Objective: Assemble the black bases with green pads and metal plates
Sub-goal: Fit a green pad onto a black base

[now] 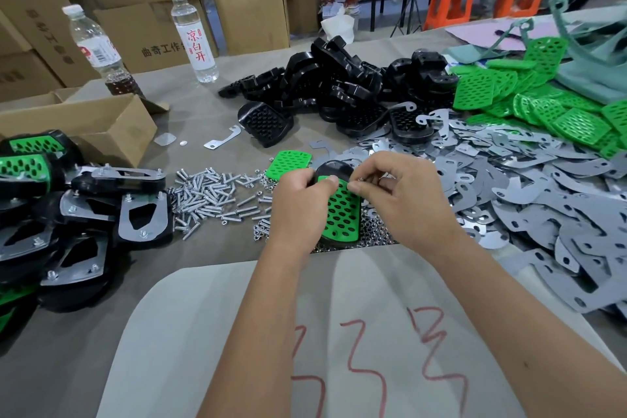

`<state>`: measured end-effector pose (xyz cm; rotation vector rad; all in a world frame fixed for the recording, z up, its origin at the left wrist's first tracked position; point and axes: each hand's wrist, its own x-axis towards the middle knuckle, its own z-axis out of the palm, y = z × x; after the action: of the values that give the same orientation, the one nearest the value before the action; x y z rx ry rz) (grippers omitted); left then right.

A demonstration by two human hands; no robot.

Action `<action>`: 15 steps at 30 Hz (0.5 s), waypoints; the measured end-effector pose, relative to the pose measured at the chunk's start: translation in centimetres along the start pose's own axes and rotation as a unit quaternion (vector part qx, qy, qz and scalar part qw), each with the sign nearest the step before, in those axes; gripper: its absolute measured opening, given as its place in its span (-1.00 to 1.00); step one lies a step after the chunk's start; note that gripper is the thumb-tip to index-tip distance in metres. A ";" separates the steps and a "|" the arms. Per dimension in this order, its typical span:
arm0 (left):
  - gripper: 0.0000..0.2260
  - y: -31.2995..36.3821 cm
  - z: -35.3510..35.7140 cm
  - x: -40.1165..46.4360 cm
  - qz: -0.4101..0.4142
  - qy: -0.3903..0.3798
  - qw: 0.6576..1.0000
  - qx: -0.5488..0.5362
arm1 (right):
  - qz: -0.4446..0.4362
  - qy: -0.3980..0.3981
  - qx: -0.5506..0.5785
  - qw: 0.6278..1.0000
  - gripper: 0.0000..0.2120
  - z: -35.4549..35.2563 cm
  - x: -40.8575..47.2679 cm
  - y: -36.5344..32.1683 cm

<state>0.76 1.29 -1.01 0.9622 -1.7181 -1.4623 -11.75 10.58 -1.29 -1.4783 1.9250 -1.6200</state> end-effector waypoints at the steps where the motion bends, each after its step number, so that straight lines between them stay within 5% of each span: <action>1: -0.55 -0.1 -0.1 0.0 -0.017 -0.013 1.000 -0.012 | 0.006 -0.029 0.019 0.999 -0.87 -0.6 0.1 0.1; 5: -0.64 -0.2 -0.3 0.1 -0.064 -0.038 0.997 -0.035 | -0.003 -0.065 -0.009 0.998 -0.92 -1.2 0.2 0.1; 11: -0.51 0.2 0.2 0.2 -0.026 -0.001 0.999 -0.024 | 0.003 0.052 -0.046 0.998 -0.90 1.0 0.0 -0.3; 15: -0.71 0.3 0.8 -0.1 -0.001 0.033 0.999 0.011 | 0.041 0.086 -0.039 0.995 -0.89 1.4 -0.1 -0.3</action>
<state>0.06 1.78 -0.86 1.0140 -1.6894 -1.3990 -10.54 9.84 -1.58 -1.3069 2.1326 -1.7040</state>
